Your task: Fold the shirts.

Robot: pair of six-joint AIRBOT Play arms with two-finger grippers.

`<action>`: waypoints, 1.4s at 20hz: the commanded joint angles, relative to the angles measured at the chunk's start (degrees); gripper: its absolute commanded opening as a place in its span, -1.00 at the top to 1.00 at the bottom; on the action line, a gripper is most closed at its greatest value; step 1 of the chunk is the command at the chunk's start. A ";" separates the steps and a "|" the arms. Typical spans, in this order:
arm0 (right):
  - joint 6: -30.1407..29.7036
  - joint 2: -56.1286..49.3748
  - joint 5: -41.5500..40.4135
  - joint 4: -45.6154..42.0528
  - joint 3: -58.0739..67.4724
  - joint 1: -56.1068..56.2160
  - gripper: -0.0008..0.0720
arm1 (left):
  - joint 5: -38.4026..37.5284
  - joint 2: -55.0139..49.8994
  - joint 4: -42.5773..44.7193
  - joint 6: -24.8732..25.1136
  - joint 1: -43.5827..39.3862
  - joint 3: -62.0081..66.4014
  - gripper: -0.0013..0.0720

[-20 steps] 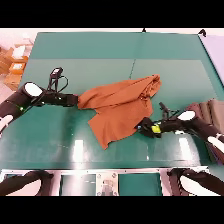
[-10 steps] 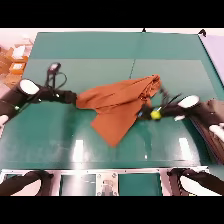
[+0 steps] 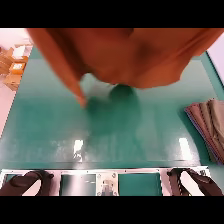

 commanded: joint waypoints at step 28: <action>-2.01 -52.19 -4.81 -6.56 -10.05 2.27 -0.10 | -11.47 -51.36 -9.31 4.52 3.54 -1.31 -0.39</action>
